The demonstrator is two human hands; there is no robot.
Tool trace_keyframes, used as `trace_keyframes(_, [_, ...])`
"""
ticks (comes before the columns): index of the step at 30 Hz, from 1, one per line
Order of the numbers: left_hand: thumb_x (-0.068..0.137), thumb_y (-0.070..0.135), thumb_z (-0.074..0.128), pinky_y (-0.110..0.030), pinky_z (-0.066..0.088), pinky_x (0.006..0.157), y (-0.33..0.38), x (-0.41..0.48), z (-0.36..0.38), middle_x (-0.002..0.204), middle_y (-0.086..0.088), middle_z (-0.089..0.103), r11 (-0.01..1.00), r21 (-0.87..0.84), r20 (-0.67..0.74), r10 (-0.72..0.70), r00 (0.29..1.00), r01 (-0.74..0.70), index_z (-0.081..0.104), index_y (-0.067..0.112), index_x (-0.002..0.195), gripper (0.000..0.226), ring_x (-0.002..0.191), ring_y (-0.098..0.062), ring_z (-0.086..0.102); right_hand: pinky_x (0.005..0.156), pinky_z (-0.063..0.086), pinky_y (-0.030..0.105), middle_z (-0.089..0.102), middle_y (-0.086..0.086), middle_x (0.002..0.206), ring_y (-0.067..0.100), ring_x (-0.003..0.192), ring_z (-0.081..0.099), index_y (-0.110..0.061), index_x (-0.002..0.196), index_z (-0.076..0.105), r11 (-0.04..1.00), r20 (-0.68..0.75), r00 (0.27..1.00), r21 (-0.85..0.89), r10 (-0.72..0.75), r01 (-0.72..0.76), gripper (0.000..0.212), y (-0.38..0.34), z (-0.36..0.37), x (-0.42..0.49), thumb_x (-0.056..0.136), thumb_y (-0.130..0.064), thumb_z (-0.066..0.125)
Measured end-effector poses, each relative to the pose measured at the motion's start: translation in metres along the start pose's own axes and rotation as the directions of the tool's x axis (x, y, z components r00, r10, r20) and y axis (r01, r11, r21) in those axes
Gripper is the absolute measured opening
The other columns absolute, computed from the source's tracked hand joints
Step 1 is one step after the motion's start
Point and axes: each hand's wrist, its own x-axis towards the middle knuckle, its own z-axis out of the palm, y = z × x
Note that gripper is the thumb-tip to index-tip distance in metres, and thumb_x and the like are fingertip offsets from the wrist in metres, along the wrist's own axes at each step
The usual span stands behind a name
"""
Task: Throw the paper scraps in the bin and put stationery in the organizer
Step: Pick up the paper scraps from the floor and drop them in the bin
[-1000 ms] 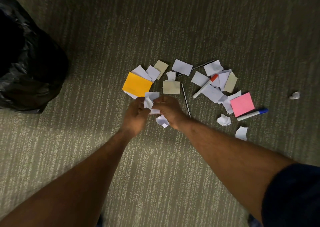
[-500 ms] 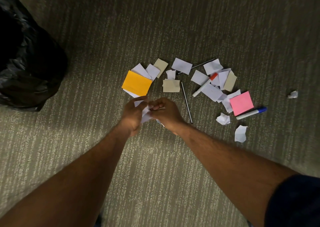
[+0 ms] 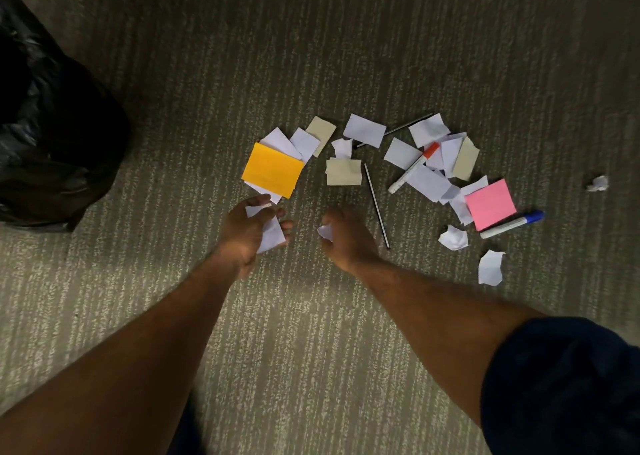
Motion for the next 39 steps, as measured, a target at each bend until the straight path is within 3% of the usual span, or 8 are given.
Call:
trace_keyframes(3, [0.096, 0.008, 0.055, -0.038, 0.061, 0.062, 0.002, 0.001, 0.005, 0.095, -0.01, 0.066, 1.0, 0.006, -0.01, -0.002, 1.0, 0.002, 0.05, 0.014, 0.127, 0.032, 0.069, -0.022, 0.072, 0.064, 0.043, 0.028, 0.06, 0.008, 0.084, 0.022, 0.076, 0.057, -0.01, 0.083, 0.058, 0.929, -0.039, 0.996, 0.364, 0.083, -0.063, 0.013, -0.004, -0.006, 0.006, 0.077, -0.004, 0.067])
trace_keyframes(8, [0.092, 0.008, 0.06, -0.047, 0.053, 0.091, 0.005, 0.003, 0.019, 0.107, -0.018, 0.066, 1.0, 0.009, -0.023, 0.026, 0.999, -0.025, 0.059, 0.019, 0.112, 0.023, 0.095, -0.032, 0.066, 0.071, 0.06, 0.048, 0.067, 0.004, 0.092, 0.026, 0.087, 0.068, -0.027, 0.089, 0.058, 0.688, -0.004, 0.983, 0.715, 0.185, -0.127, 0.029, -0.023, -0.028, 0.014, 0.074, -0.006, 0.071])
trace_keyframes(12, [0.091, 0.015, 0.062, -0.045, 0.046, 0.097, 0.006, 0.007, 0.034, 0.119, -0.018, 0.063, 0.998, 0.049, 0.023, 0.024, 0.999, -0.025, 0.062, 0.017, 0.107, 0.016, 0.109, -0.031, 0.06, 0.068, 0.053, 0.036, 0.068, 0.0, 0.082, 0.018, 0.076, 0.066, -0.017, 0.092, 0.06, 0.709, -0.052, 0.988, 0.702, 0.149, -0.069, 0.029, -0.03, -0.033, 0.015, 0.071, -0.007, 0.077])
trace_keyframes(18, [0.069, 0.028, 0.083, -0.042, 0.056, 0.08, 0.007, 0.011, 0.055, 0.111, -0.021, 0.07, 0.998, 0.065, 0.085, -0.005, 0.996, 0.0, 0.06, 0.008, 0.12, 0.059, 0.102, -0.032, 0.068, 0.066, 0.054, 0.039, 0.071, 0.006, 0.083, 0.021, 0.077, 0.068, -0.012, 0.091, 0.06, 0.752, -0.103, 0.994, 0.658, 0.042, 0.036, 0.026, -0.034, -0.036, 0.018, 0.071, -0.01, 0.076])
trace_keyframes(24, [0.071, 0.013, 0.079, -0.043, 0.056, 0.083, 0.017, 0.028, 0.06, 0.105, -0.018, 0.07, 0.998, 0.052, -0.008, 0.04, 0.999, -0.04, 0.065, 0.019, 0.107, 0.039, 0.093, -0.03, 0.069, 0.071, 0.055, 0.031, 0.062, -0.007, 0.093, 0.008, 0.077, 0.062, -0.026, 0.099, 0.057, 0.718, -0.034, 0.999, 0.695, -0.014, 0.034, 0.045, -0.027, -0.06, 0.032, 0.064, -0.019, 0.084])
trace_keyframes(28, [0.087, 0.0, 0.064, -0.037, 0.057, 0.064, 0.025, 0.036, 0.055, 0.081, -0.011, 0.068, 0.999, -0.024, 0.028, 0.031, 0.999, -0.03, 0.06, 0.019, 0.103, 0.025, 0.065, -0.018, 0.07, 0.077, 0.054, 0.041, 0.051, 0.007, 0.114, 0.022, 0.098, 0.053, -0.017, 0.118, 0.052, 0.908, -0.251, 0.967, 0.394, -0.04, 0.141, 0.07, -0.004, -0.072, 0.054, 0.058, -0.027, 0.086])
trace_keyframes(32, [0.088, -0.001, 0.062, -0.031, 0.057, 0.055, 0.021, 0.041, 0.046, 0.072, -0.004, 0.07, 0.999, 0.005, 0.084, 0.033, 0.996, -0.033, 0.06, 0.023, 0.1, 0.027, 0.064, -0.016, 0.069, 0.083, 0.052, 0.044, 0.042, 0.01, 0.131, 0.03, 0.115, 0.049, -0.021, 0.139, 0.034, 0.994, -0.12, 0.989, -0.085, -0.081, 0.071, 0.104, 0.008, -0.083, 0.086, 0.054, -0.046, 0.088])
trace_keyframes(39, [0.089, -0.001, 0.061, -0.032, 0.058, 0.055, 0.011, 0.047, 0.037, 0.071, 0.0, 0.073, 0.999, 0.019, 0.133, 0.025, 0.991, -0.028, 0.06, 0.022, 0.103, 0.027, 0.066, -0.014, 0.072, 0.091, 0.046, 0.044, 0.049, 0.011, 0.127, 0.032, 0.114, 0.053, -0.02, 0.133, 0.041, 0.957, -0.034, 0.991, -0.268, -0.129, 0.115, 0.088, 0.003, -0.078, 0.098, 0.059, -0.037, 0.087])
